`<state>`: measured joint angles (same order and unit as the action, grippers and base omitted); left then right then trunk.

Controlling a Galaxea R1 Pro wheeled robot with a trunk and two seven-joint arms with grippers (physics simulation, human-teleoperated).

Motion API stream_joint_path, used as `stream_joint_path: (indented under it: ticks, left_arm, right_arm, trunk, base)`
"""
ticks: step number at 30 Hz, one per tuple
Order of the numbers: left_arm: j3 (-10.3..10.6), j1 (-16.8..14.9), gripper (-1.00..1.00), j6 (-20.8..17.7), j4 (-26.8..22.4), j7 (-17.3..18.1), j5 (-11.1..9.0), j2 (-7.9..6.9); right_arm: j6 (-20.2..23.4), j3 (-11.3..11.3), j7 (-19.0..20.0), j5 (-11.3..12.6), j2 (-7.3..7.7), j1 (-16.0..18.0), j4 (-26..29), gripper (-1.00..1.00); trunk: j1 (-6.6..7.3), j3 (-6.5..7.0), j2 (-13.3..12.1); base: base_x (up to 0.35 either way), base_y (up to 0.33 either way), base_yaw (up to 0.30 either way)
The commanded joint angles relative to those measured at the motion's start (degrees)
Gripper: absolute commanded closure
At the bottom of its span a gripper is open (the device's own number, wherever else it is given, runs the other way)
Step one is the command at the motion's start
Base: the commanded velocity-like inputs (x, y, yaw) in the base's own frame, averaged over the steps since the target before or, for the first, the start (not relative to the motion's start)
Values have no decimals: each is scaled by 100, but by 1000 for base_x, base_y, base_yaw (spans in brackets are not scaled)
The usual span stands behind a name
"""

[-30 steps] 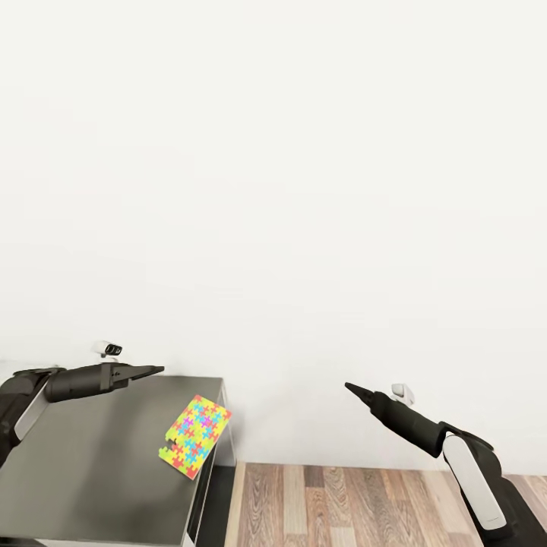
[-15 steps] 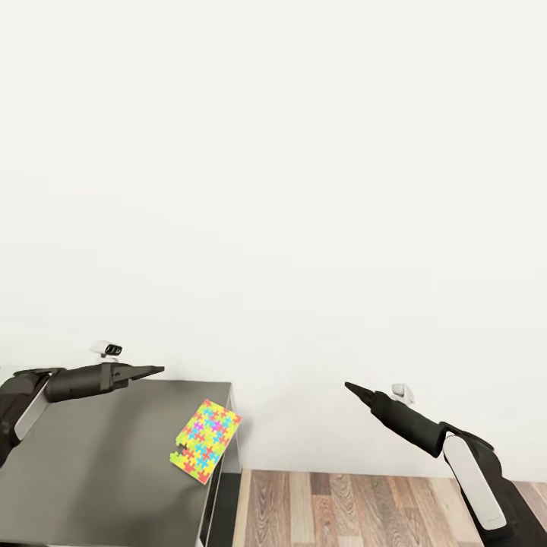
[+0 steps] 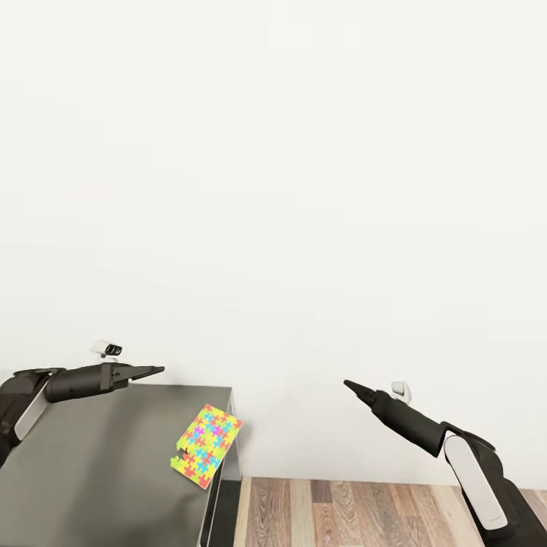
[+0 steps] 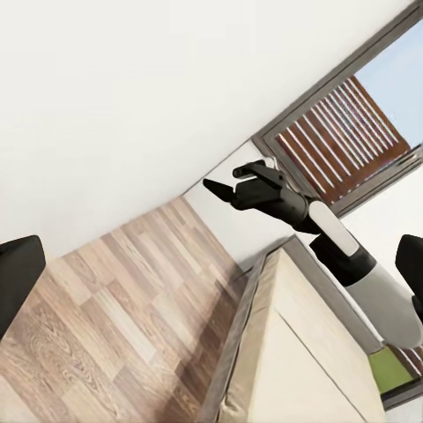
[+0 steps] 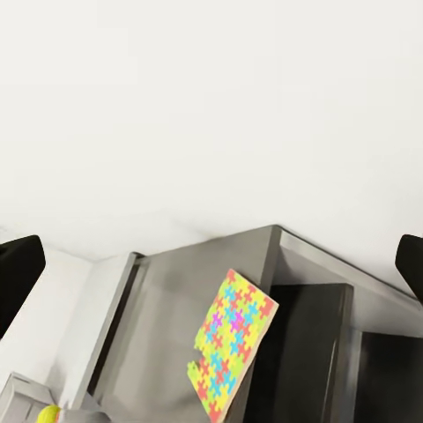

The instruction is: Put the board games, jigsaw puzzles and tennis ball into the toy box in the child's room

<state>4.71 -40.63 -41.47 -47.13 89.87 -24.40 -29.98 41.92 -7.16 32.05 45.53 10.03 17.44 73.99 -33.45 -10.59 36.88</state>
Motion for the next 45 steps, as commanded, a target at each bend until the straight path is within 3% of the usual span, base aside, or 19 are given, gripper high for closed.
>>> stream_joint_path:
  ticks: [1, 6, 14, 31, 45]
  left_arm:
    - [25, -6, -100, -61, 2, 13, -29, -8]
    - [24, -6, -100, -79, 2, 13, -23, -8]
    - [26, -6, -100, -100, 2, 13, -21, -8]
    - [46, -6, -100, -149, 2, 13, -39, 4]
    - [100, -6, -100, -355, -230, 13, -23, 322]
  right_arm:
    - [41, -9, 12, 17, -1, 5, 1, -100]
    - [44, -24, 34, 20, 5, 5, -3, -100]
    - [44, -30, 40, 25, 7, 5, -58, -100]
    - [45, -23, -18, 19, -1, 10, -112, -100]
    - [20, -10, -28, 25, -18, 14, -197, -100]
  trunk:
    - [-2, 0, 8]
    - [-2, 48, 8]
    - [-178, -21, 329]
    - [-551, -298, 1011]
    - [-859, -549, 1572]
  base:
    - [0, 0, 0]
    - [0, 0, 0]
    - [0, 0, 5]
    - [0, 0, 7]
    - [0, 0, 0]
